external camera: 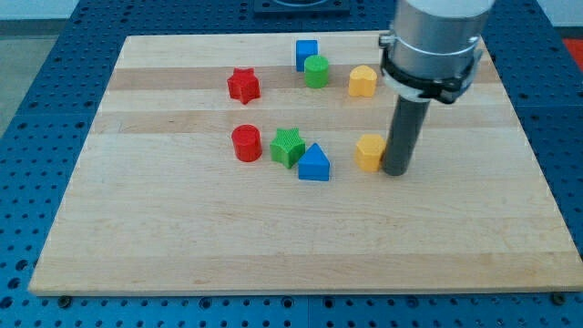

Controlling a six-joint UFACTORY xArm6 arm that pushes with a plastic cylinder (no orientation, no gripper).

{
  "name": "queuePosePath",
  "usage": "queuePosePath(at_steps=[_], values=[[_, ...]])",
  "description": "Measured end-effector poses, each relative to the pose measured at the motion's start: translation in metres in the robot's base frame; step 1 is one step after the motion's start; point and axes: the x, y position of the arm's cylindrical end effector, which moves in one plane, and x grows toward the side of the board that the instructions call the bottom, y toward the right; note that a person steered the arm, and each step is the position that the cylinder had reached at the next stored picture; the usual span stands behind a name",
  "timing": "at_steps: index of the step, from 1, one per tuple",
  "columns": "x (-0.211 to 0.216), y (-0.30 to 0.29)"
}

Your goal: Slide the yellow hexagon to the center

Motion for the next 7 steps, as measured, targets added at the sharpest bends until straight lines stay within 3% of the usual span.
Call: queuePosePath(at_steps=[5, 7], values=[[-0.054, -0.078], [-0.050, -0.088]])
